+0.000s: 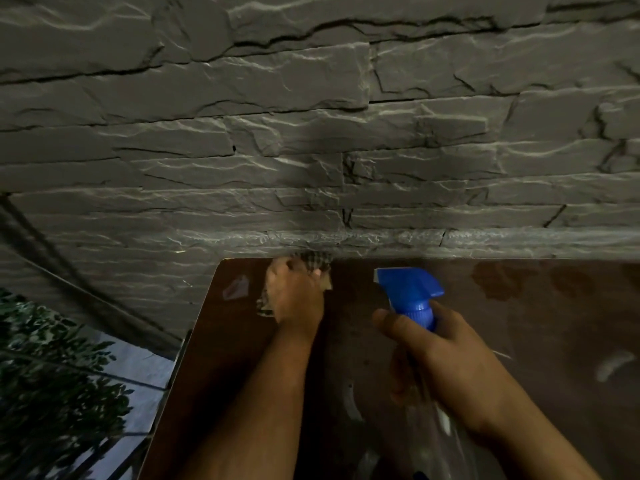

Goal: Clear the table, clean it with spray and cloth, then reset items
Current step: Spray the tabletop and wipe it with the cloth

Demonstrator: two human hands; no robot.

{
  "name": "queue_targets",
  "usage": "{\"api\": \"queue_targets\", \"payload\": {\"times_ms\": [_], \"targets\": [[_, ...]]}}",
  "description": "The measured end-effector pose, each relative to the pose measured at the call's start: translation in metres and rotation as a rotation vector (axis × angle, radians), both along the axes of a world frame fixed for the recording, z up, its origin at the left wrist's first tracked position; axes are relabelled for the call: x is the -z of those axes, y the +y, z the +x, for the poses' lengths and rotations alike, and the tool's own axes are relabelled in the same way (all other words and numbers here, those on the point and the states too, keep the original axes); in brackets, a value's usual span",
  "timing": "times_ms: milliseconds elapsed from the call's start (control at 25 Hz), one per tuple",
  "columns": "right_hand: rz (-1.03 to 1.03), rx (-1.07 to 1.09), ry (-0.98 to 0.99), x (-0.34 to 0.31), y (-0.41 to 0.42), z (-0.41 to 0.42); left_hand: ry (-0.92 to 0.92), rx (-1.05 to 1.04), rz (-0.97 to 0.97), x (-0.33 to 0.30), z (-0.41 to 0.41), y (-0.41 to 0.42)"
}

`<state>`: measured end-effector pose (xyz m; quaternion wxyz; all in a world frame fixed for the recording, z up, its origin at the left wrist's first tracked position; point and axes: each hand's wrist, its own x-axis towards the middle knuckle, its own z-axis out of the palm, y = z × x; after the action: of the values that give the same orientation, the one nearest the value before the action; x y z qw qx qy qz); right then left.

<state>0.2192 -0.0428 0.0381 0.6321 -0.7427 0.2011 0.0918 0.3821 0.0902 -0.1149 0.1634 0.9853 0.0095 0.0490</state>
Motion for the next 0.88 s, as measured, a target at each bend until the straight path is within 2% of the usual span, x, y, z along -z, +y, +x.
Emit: {"api": "queue_targets", "payload": {"times_ms": [80, 160, 200, 280, 320, 360, 480, 520, 640, 680, 800, 840, 880], "targets": [[0.043, -0.006, -0.006, -0.003, 0.002, -0.002, -0.058, 0.299, -0.035, 0.006, -0.035, -0.016], [0.076, -0.009, 0.007, -0.006, 0.0, -0.005, -0.112, 0.527, 0.088, 0.018, -0.041, 0.003], [0.073, 0.004, 0.004, -0.006, -0.004, -0.006, -0.072, 0.439, 0.091, 0.021, -0.023, 0.015], [0.024, 0.015, -0.01, -0.003, -0.013, -0.006, -0.018, 0.059, -0.073, 0.015, 0.005, 0.022], [0.001, 0.019, -0.016, -0.001, -0.016, -0.006, -0.006, -0.02, -0.135, 0.008, 0.006, 0.014], [-0.006, 0.035, -0.018, -0.002, -0.017, -0.006, -0.012, 0.032, -0.14, 0.005, 0.0, 0.003], [0.05, 0.043, -0.027, -0.005, -0.017, -0.008, 0.027, 0.462, -0.135, 0.008, -0.036, -0.005], [0.05, 0.062, -0.025, -0.005, -0.017, -0.01, 0.024, 0.499, -0.095, 0.007, -0.032, 0.004], [0.017, 0.085, -0.024, 0.0, -0.022, -0.011, -0.038, 0.107, -0.1, 0.005, -0.008, 0.01], [0.003, 0.098, -0.024, 0.001, -0.024, -0.011, -0.034, 0.085, -0.114, 0.001, -0.012, 0.0], [0.027, 0.081, -0.014, 0.0, -0.029, -0.016, 0.011, 0.434, -0.087, 0.008, -0.055, -0.022], [0.032, 0.082, -0.015, 0.001, -0.029, -0.018, -0.004, 0.504, -0.028, 0.01, -0.061, -0.015], [0.038, 0.083, -0.019, 0.003, -0.03, -0.021, -0.029, 0.489, 0.031, 0.007, -0.053, -0.004]]}}
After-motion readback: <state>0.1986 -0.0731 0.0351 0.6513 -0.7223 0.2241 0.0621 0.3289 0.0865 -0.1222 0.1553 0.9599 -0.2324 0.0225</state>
